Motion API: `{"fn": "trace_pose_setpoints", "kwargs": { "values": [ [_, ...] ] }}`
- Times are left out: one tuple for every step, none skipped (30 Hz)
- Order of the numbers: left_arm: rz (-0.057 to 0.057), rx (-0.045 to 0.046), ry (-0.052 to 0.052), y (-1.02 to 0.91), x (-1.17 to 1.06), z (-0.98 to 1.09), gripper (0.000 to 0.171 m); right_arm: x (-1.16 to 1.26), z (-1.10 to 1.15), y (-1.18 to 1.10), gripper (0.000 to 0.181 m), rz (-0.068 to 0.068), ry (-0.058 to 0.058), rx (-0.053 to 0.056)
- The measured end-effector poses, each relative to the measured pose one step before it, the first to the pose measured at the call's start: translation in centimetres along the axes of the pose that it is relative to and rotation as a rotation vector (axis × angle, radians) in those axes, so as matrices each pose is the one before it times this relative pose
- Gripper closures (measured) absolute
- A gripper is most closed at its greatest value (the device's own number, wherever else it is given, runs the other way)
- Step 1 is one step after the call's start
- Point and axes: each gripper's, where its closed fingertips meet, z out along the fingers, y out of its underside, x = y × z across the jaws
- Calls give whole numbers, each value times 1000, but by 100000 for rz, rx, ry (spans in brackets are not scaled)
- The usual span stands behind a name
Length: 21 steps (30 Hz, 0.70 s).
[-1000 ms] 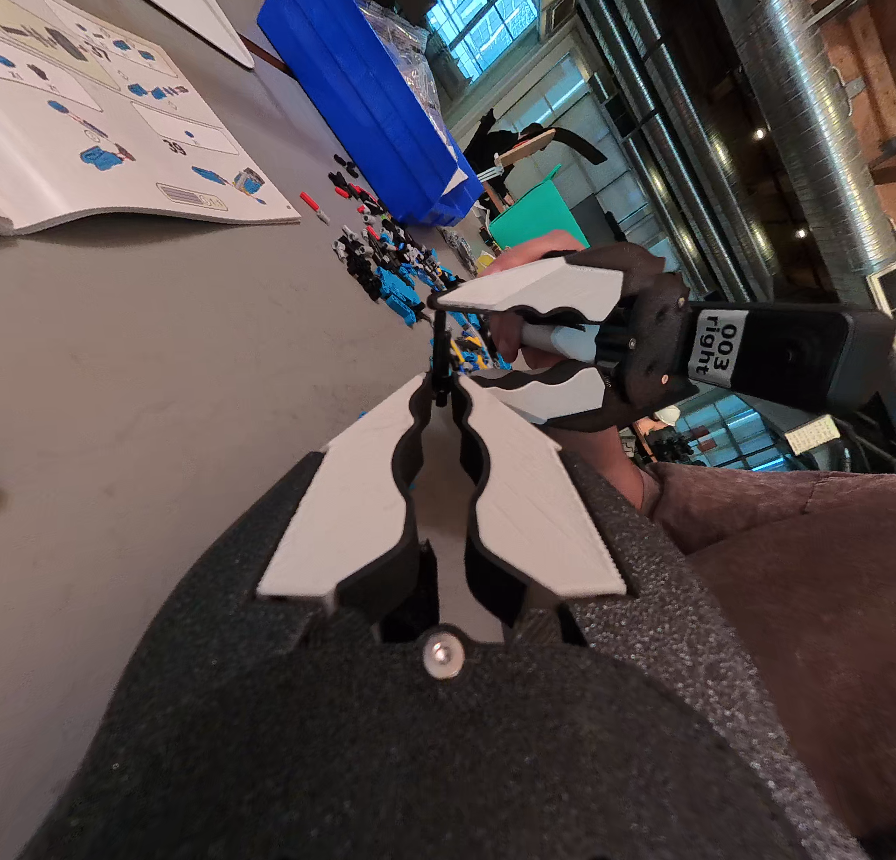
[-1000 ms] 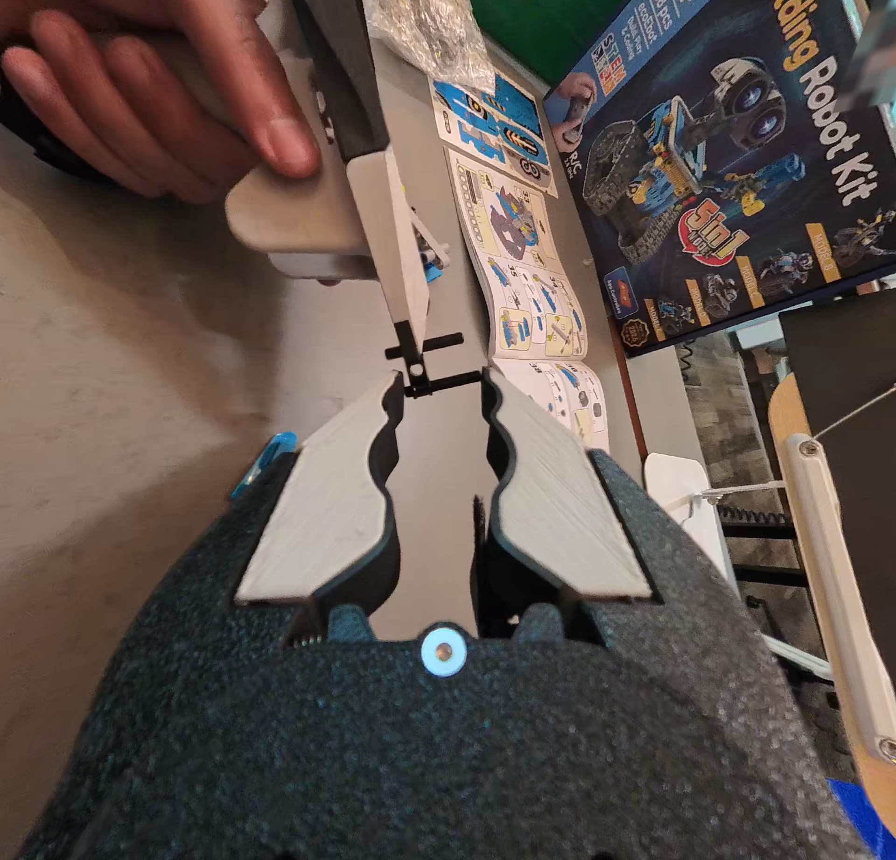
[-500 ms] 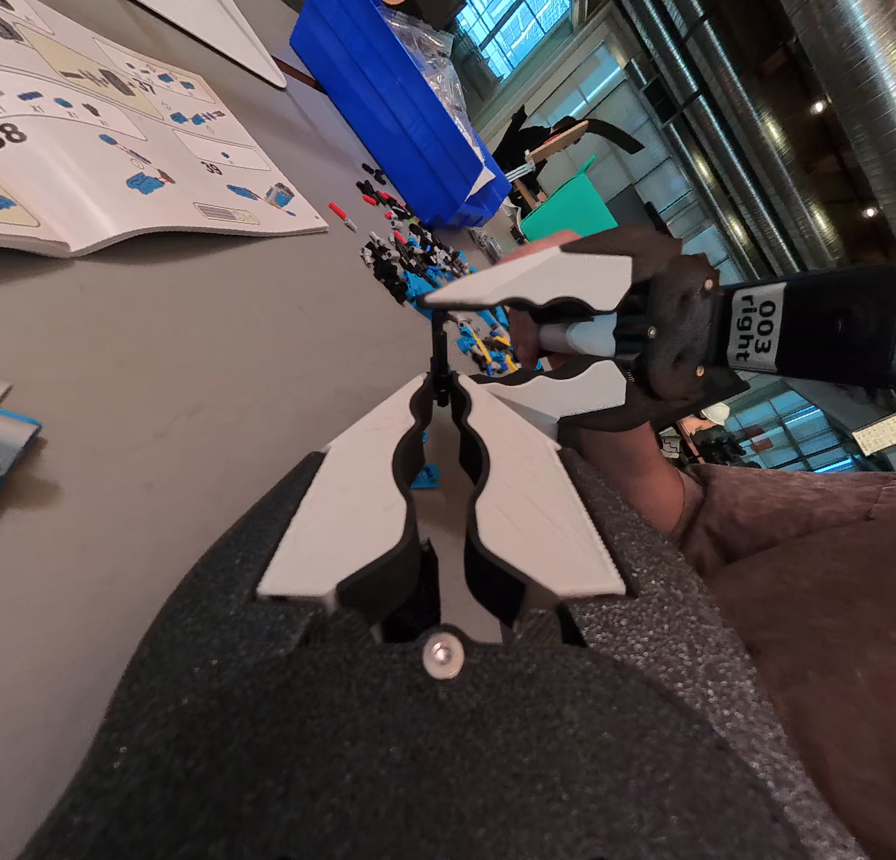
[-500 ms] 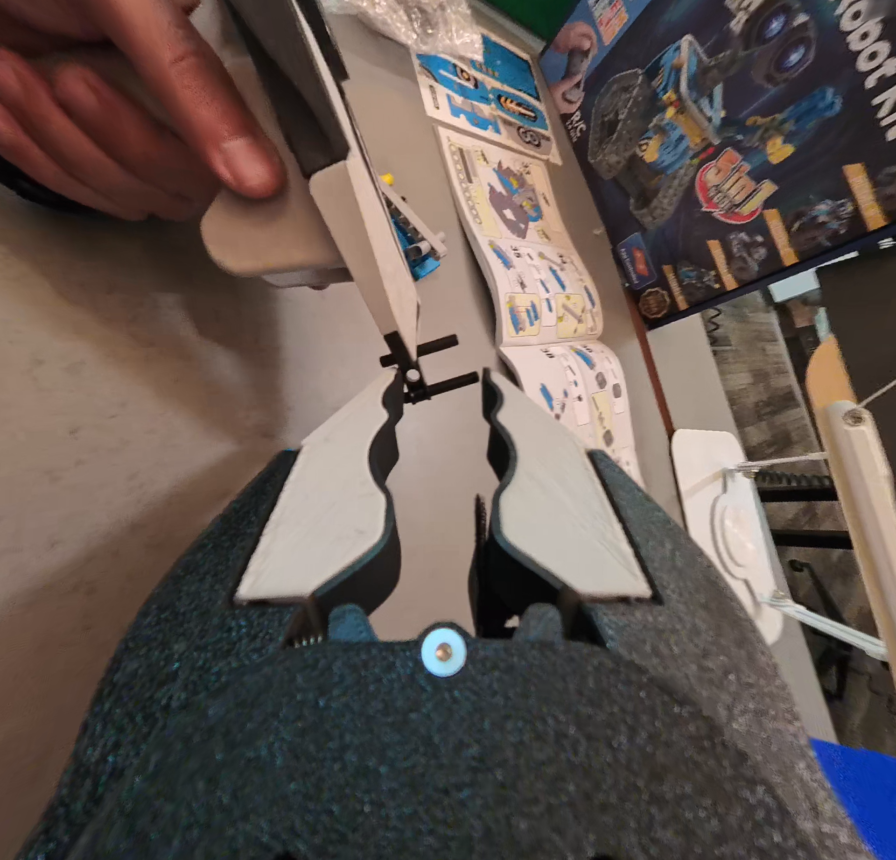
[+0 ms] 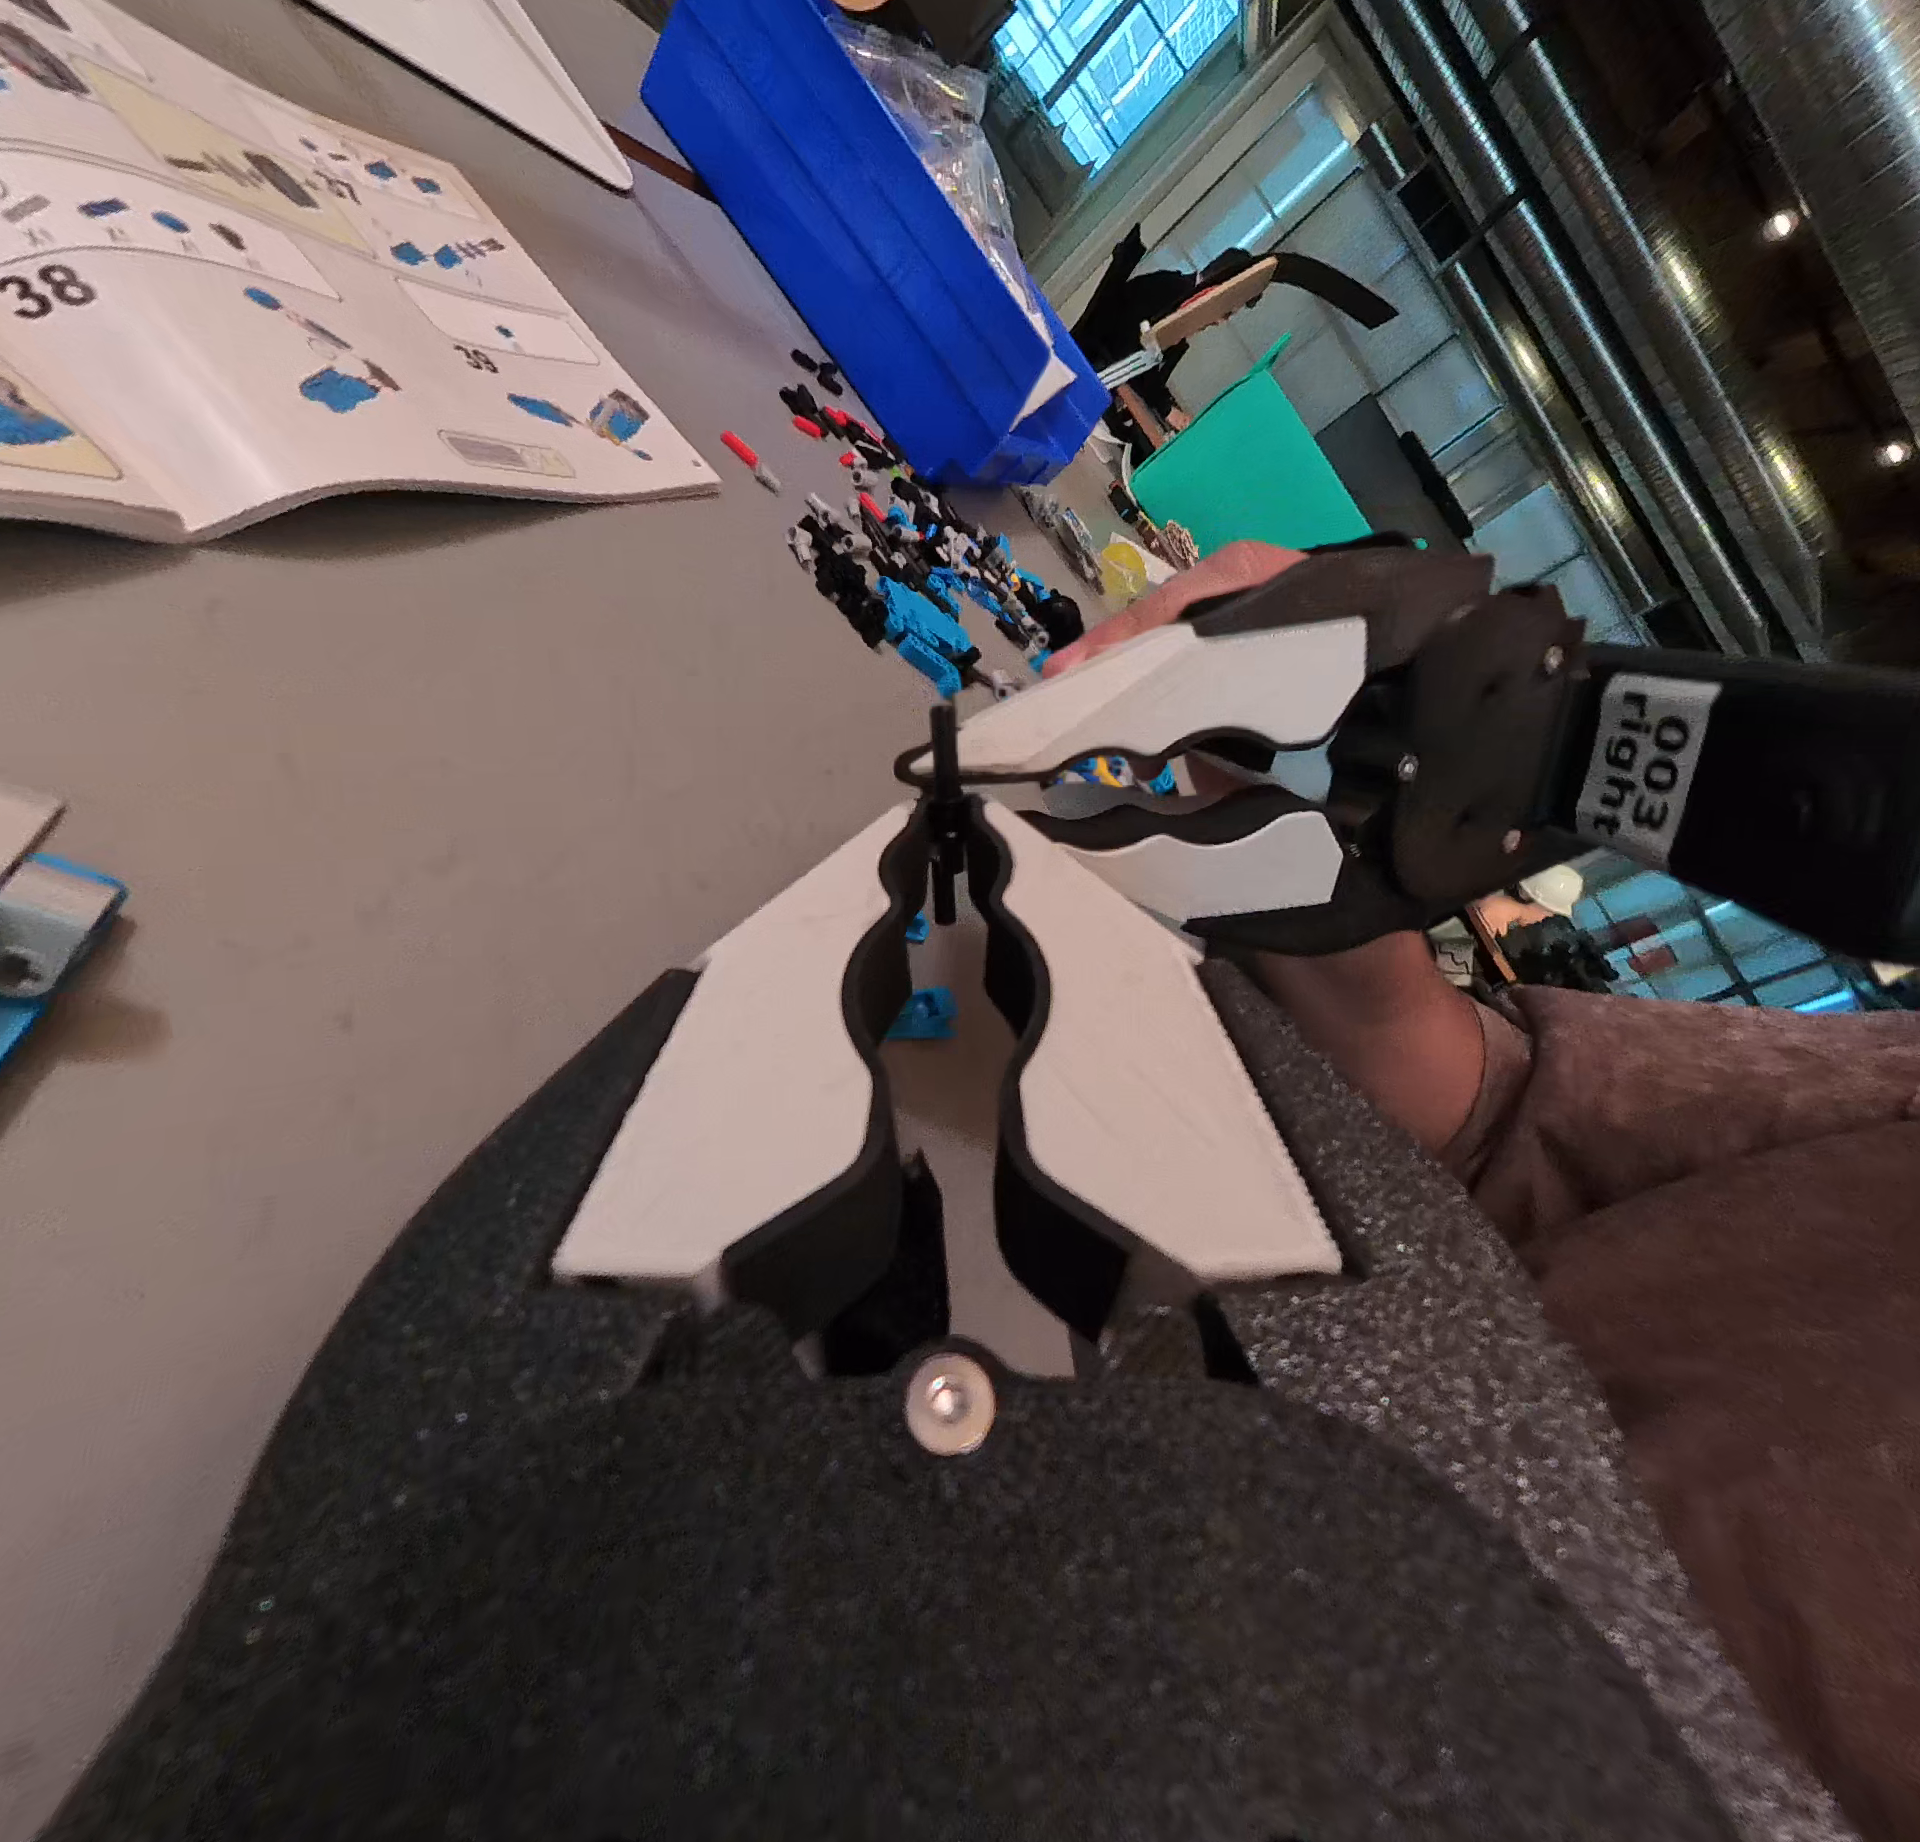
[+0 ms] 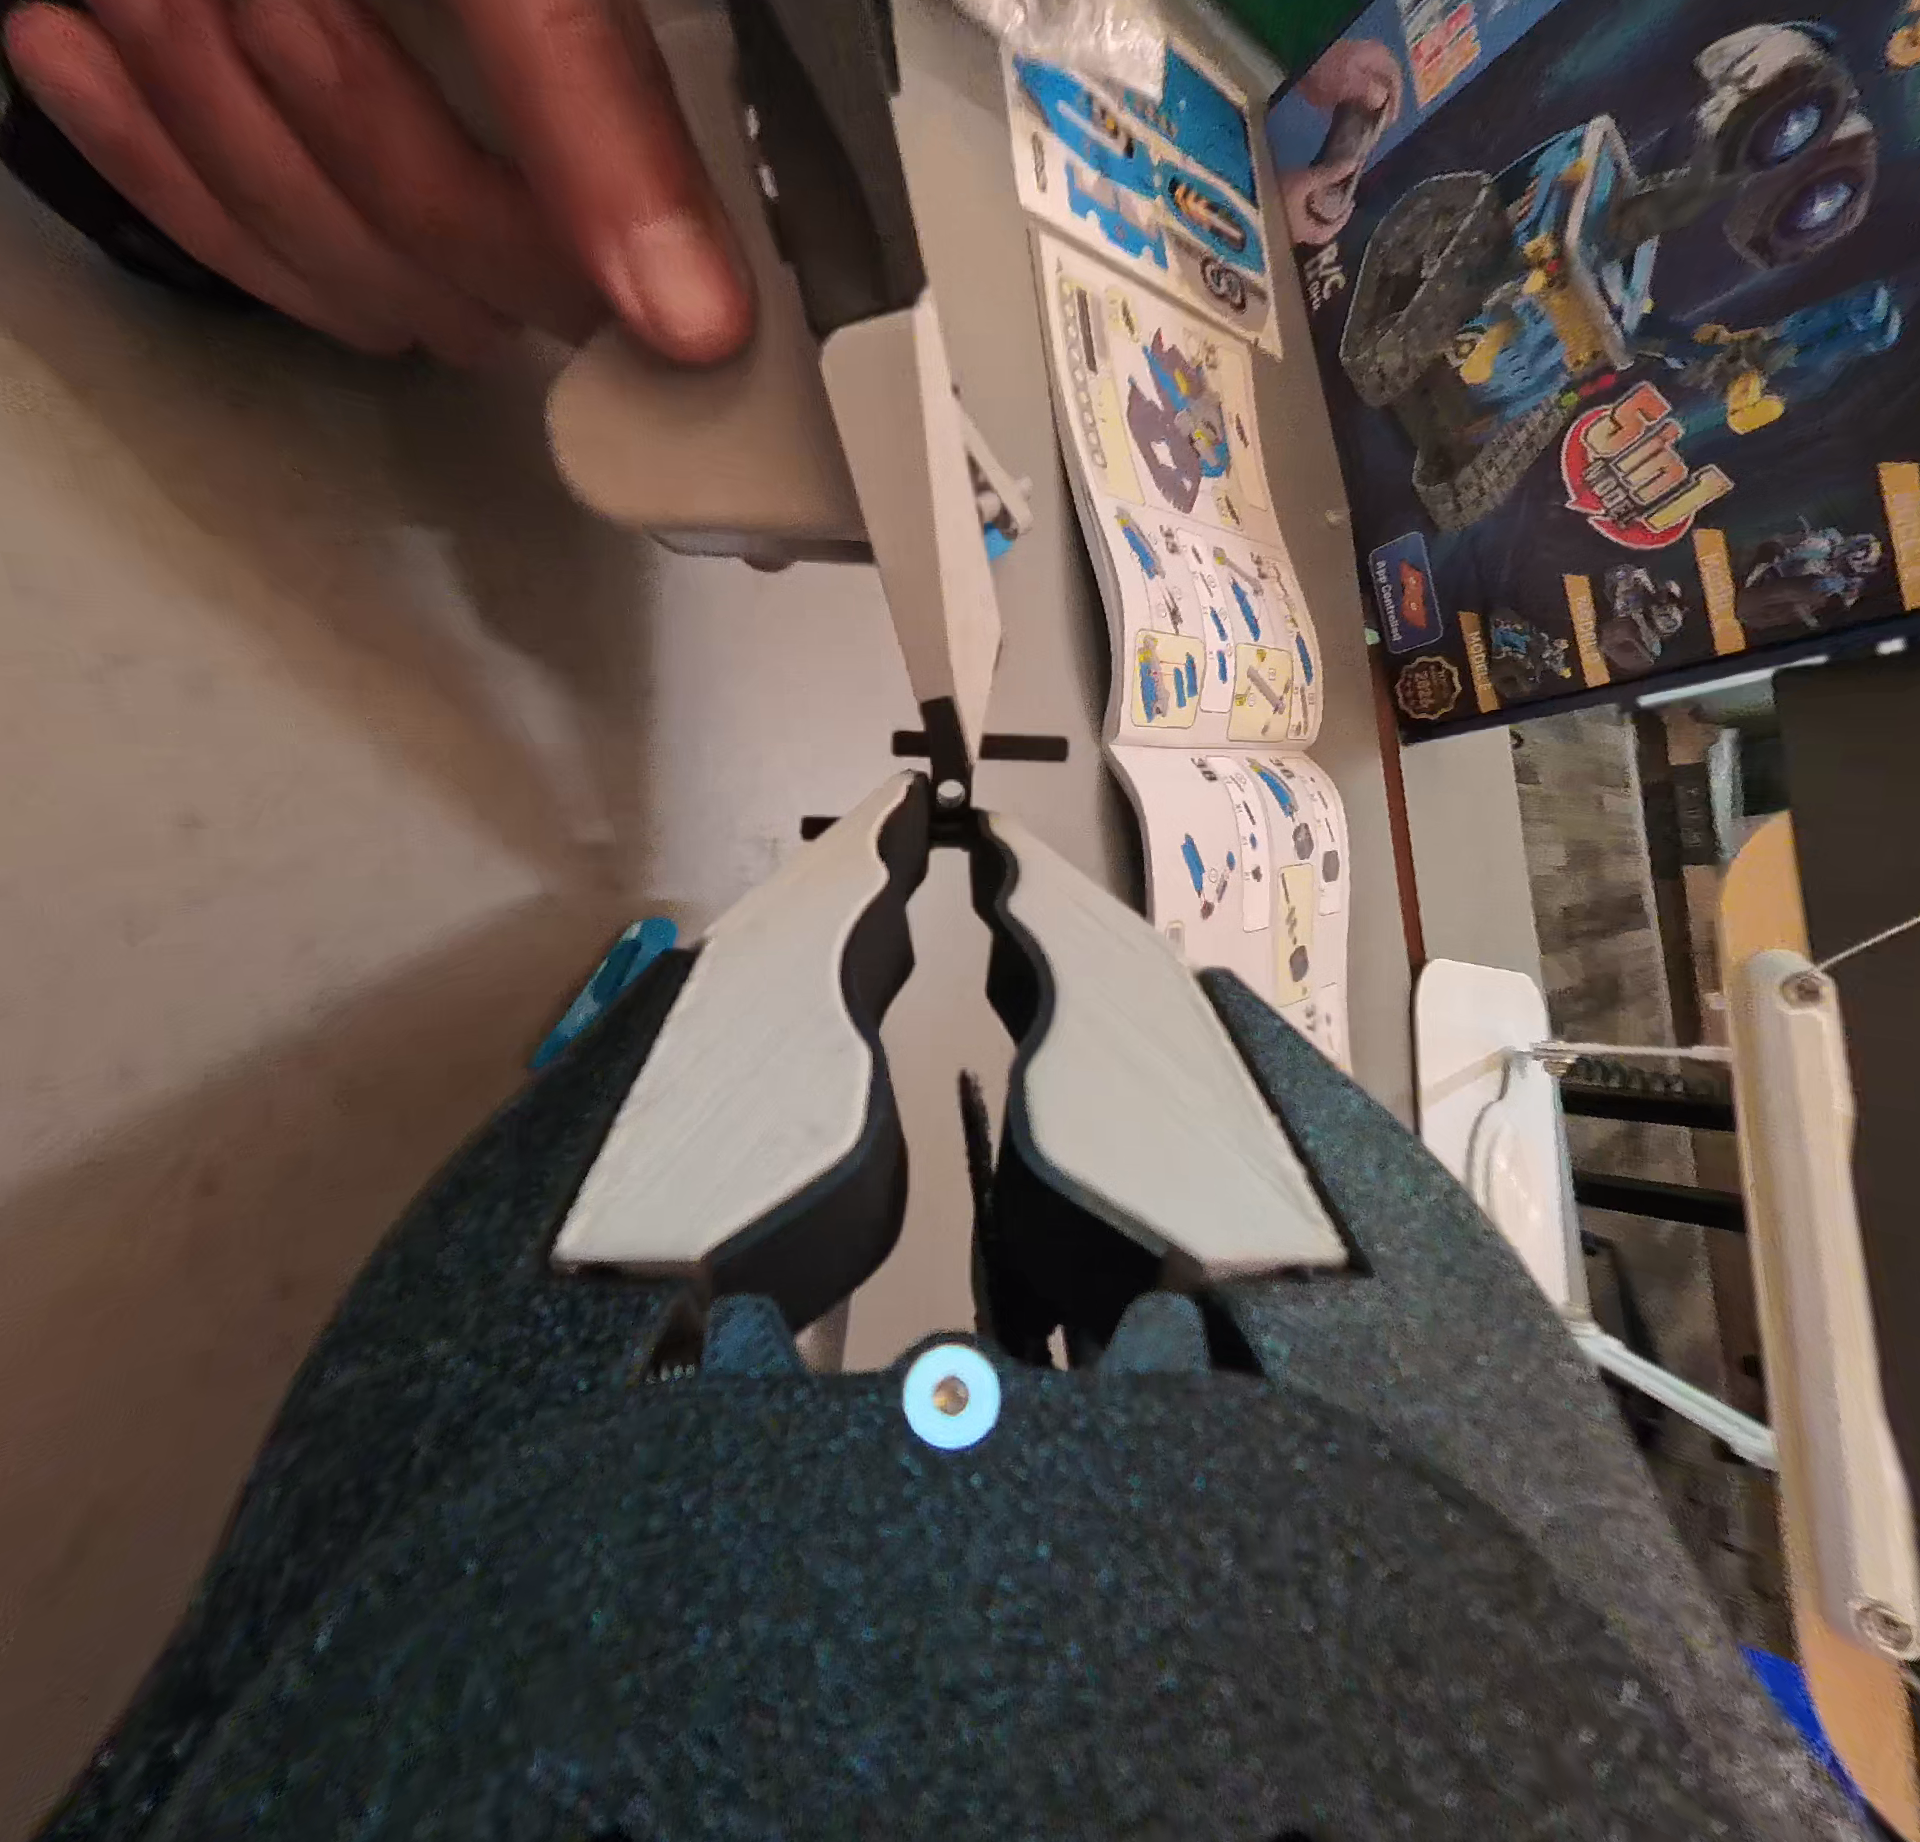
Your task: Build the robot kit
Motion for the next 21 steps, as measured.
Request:
{"fn": "trace_pose_setpoints", "kwargs": {
  "values": [
    [-224, 592, -282, -93, -51, -53, 166, 132, 110, -55, 176, -2724, 1950, 203],
    [-163, 150, -35, -34, -26, -26, 166, 91, 39, -51, 175, 685, 242, 950],
    [-928, 71, 167, -32, -54, 6, 166, 29, 58, 15, 175, 4507, -1709, 1076],
    [-412, 532, 558, -128, 42, 16, 166, 51, 28, -41, 174, 3139, -1162, 1050],
    [-200, 808, 1056, -176, 135, -11, 166, 194, -105, -214, 174, -34, 1271, 1531],
    [-927, 455, 1108, -123, 80, -18, 166, 168, -111, -241, 173, -80, 1416, 1468],
    [-1498, 2, 209, -39, -105, -53, 166, 29, -25, -100, 173, 1837, 98, 1463],
    [-1269, 459, -606, -89, -231, -97, 166, -94, 7, 53, 166, 3274, -1498, 1341],
    [-1077, 372, 1086, -102, 52, -114, 166, -172, -51, 165, 150, 3496, -2575, 550],
    [-799, -789, 1047, 100, 72, -14, 166, -83, -126, 102, 147, 2683, -2117, 562],
    [-199, 342, 317, -67, 24, -36, 166, -384, -212, -42, 141, 691, -3606, 1276],
    [-29, 154, 151, -49, -3, -36, 166, -178, -62, 205, 136, -255, -1507, -525],
    [-733, -167, 540, 0, 7, -9, 166, 36, 82, 363, 135, -1262, 643, -1879],
    [-867, -191, 708, 14, 25, -10, 167, -74, 104, 191, 135, -1931, 692, -1420],
    [-742, -86, 580, -14, 14, -5, 167, -230, 58, -81, 136, -2201, 57, -234],
    [-688, -318, 772, 15, 49, -1, 166, -203, 12, -190, 138, -2328, 436, 243],
    [-628, -756, 758, 97, 51, 14, 166, 73, -24, -174, 143, -2326, 1763, 373],
    [-266, -400, 495, 55, 41, 20, 166, 184, -80, -117, 148, -2089, 2096, 367],
    [175, -99, 320, -1, 60, 13, 166, 53, -54, -50, 149, -1006, 494, 272],
    [-36, -545, 234, 66, 20, 24, 166, -48, -16, -5, 149, 72, -476, 113],
    [-236, -645, 310, 96, 11, 61, 166, -94, -6, 42, 149, -122, -626, -10]
  ]
}}
